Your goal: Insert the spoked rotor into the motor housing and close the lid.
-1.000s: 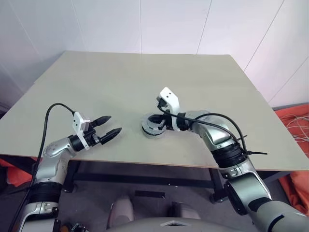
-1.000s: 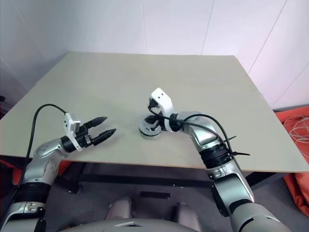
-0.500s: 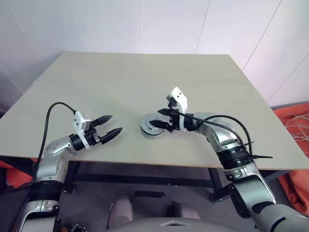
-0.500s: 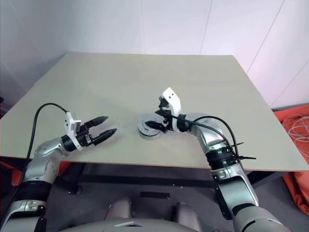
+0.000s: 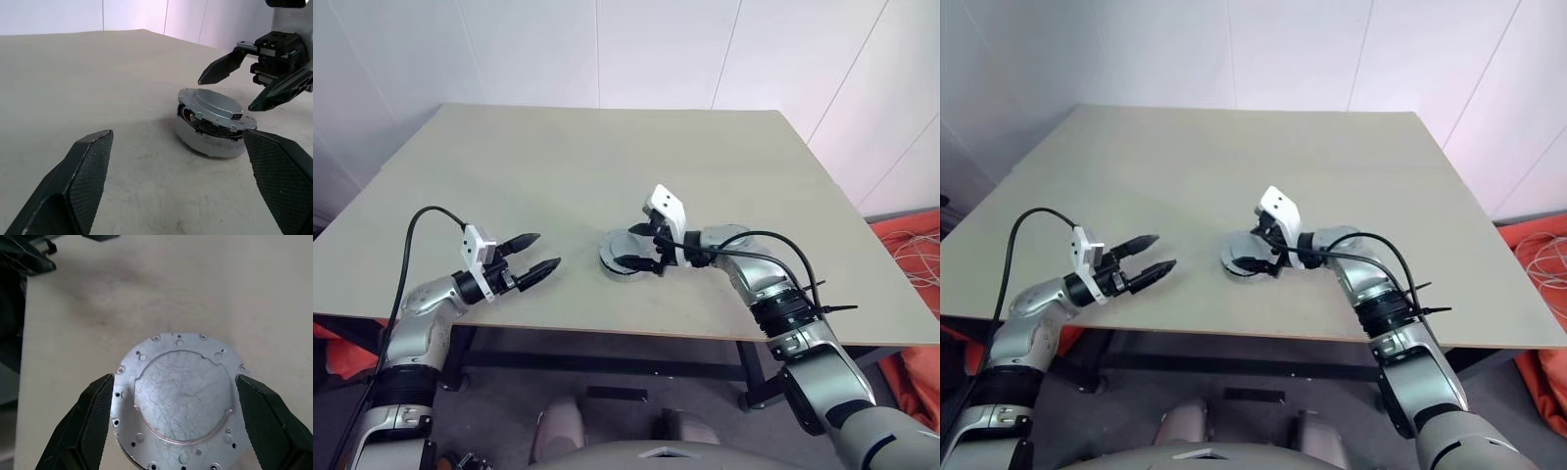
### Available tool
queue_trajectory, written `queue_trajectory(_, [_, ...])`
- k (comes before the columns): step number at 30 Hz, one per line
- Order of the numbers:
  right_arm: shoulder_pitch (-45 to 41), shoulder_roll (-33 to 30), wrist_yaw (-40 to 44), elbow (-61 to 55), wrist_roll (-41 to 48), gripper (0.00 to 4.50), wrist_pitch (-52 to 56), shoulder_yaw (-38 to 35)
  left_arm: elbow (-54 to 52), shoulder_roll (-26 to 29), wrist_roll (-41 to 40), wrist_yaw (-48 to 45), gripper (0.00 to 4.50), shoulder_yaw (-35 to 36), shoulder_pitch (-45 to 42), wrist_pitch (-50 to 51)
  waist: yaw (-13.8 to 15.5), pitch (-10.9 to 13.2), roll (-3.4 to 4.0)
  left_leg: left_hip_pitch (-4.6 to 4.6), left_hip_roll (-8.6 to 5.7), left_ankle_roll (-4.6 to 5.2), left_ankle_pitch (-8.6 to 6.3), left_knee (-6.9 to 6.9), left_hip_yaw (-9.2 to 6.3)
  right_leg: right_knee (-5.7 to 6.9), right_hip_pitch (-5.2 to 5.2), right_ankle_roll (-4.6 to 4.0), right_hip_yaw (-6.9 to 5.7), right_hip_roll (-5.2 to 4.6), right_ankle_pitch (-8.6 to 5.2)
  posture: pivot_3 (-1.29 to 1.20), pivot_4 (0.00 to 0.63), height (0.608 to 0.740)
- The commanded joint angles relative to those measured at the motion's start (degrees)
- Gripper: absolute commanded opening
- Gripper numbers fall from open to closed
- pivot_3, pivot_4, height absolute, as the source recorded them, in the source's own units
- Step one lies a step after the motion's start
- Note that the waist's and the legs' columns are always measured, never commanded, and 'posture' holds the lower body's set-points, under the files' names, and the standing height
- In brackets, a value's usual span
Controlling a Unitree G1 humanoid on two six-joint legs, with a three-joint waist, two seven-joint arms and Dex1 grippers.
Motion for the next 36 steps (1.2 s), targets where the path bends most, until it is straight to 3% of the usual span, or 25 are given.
queue_trajectory(1, [-1.79, 0.36, -0.06, 1.47, -1.67, 4.46, -3.98, 0.28, -1.81, 0.54, -0.55, -0.34, 4.5, 0.53, -1.26, 0.02, 0.0, 0.0, 0.0, -0.01, -0.01, 0.0, 0.0, 0.0, 0.0, 0.0, 0.0, 0.0, 0.0, 0.0, 0.0, 0.0, 0.0, 0.74])
queue_trajectory(9, [-2.74, 1.42, 0.12, 5.77, -3.62, 4.46, -7.2, 0.83, -1.79, 0.61, -0.25, -0.04, 4.5, 0.62, -1.76, -0.2, 0.0, 0.0, 0.0, 0.0, 0.0, 0.0, 0.0, 0.0, 0.01, 0.0, 0.01, -0.01, 0.0, 0.0, 0.01, 0.0, 0.0, 0.74])
queue_trajectory(13, [-2.82, 1.7, 0.2, 6.47, -3.85, 3.19, -7.74, 0.5, -1.83, 0.64, -0.21, 0.03, 4.5, 0.6, -1.92, -0.18, -0.02, 0.0, 0.0, 0.0, 0.0, 0.01, 0.0, 0.0, 0.0, 0.0, 0.01, -0.01, 0.0, 0.0, 0.01, 0.0, 0.0, 0.74])
queue_trajectory(14, [-2.72, 1.68, 0.39, 6.29, -3.69, 3.1, -7.64, 0.39, -1.91, 0.63, -0.23, 0.06, 4.5, 0.59, -1.92, -0.14, -0.02, 0.0, 0.0, 0.0, 0.0, 0.01, 0.0, 0.01, 0.0, 0.0, 0.01, -0.01, 0.0, 0.0, 0.01, 0.0, 0.0, 0.74])
queue_trajectory(36, [-4.62, 0.62, 3.07, 5.94, -3.39, 3.1, -3.26, -0.45, -2.71, 0.27, -0.24, 0.66, 4.5, 0.35, -1.84, 0.22, 0.07, 0.0, -0.01, -0.03, 0.0, 0.03, -0.02, 0.0, 0.01, -0.01, -0.01, -0.02, 0.0, 0.0, 0.01, 0.0, 0.0, 0.74])
